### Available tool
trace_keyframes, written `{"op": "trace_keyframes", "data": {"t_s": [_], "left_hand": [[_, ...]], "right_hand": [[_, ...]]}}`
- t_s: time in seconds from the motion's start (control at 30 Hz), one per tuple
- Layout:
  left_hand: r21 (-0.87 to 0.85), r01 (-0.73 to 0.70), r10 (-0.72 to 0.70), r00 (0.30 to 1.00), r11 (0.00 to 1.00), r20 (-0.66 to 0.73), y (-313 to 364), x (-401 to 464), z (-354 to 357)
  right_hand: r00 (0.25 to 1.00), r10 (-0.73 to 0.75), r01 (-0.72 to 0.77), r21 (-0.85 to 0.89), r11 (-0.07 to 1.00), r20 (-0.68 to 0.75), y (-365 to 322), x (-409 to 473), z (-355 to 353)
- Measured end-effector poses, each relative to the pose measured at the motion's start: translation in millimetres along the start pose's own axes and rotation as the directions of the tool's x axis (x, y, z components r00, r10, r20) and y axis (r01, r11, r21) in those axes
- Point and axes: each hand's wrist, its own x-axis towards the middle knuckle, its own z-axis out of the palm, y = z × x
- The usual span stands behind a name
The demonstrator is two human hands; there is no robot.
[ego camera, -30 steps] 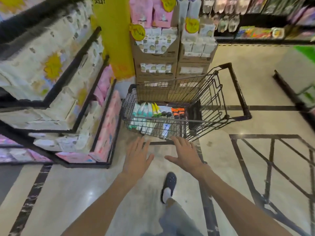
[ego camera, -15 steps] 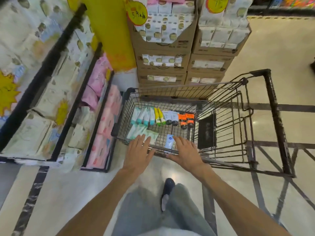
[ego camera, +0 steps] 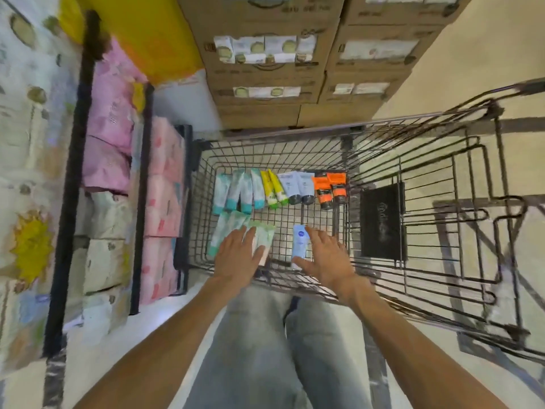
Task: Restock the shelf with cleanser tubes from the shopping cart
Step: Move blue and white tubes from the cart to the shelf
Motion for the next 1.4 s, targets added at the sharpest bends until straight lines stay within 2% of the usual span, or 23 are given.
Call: {"op": "trace_keyframes", "data": {"t_s": [0.23, 0.43, 0.7, 0.87, 0.97, 1.07, 1.17, 1.4], "left_hand": [[0.027, -0.003, -0.002, 0.983, 1.0, 0.184, -22.8, 59.3, 50.2], [-0.031, 0.111, -0.097, 0.949, 0.993, 0.3, -21.1, 113.9, 116.9], [0.081, 0.397, -0.406, 0.893, 0.914, 0.194, 4.4, 146.7, 185.5], [-0.003, 0.493, -0.488, 0.861, 0.87, 0.143, 17.0, 146.9, 201.9], [-0.102, 0.493, -0.472, 0.864, 0.864, 0.178, 24.7, 147.2, 193.1], [-0.172, 0.421, -0.39, 0.901, 0.89, 0.187, 23.7, 144.3, 178.2], [-0.273, 0.347, -0.316, 0.937, 0.897, 0.15, 9.2, 143.8, 166.0], [-0.351, 0.236, -0.235, 0.971, 0.906, 0.045, -36.7, 130.9, 133.6]], "right_hand": [[0.988, 0.093, -0.097, 0.026, 0.995, 0.126, 16.3, 62.2, 46.7], [0.969, 0.153, -0.165, 0.049, 0.985, 0.193, 48.9, 103.8, 95.8], [0.97, 0.167, -0.194, 0.15, 0.969, 0.176, 79.6, 123.7, 144.3], [0.955, 0.212, -0.256, 0.212, 0.943, 0.209, 86.7, 124.1, 155.7], [0.944, 0.223, -0.281, 0.236, 0.93, 0.244, 93.2, 125.5, 158.2], [0.913, 0.263, -0.337, 0.213, 0.917, 0.312, 94.9, 127.7, 151.4], [0.903, 0.277, -0.37, 0.267, 0.89, 0.328, 91.9, 127.7, 147.6], [0.85, 0.405, -0.526, 0.484, 0.7, 0.337, 76.5, 147.0, 170.3]]}}
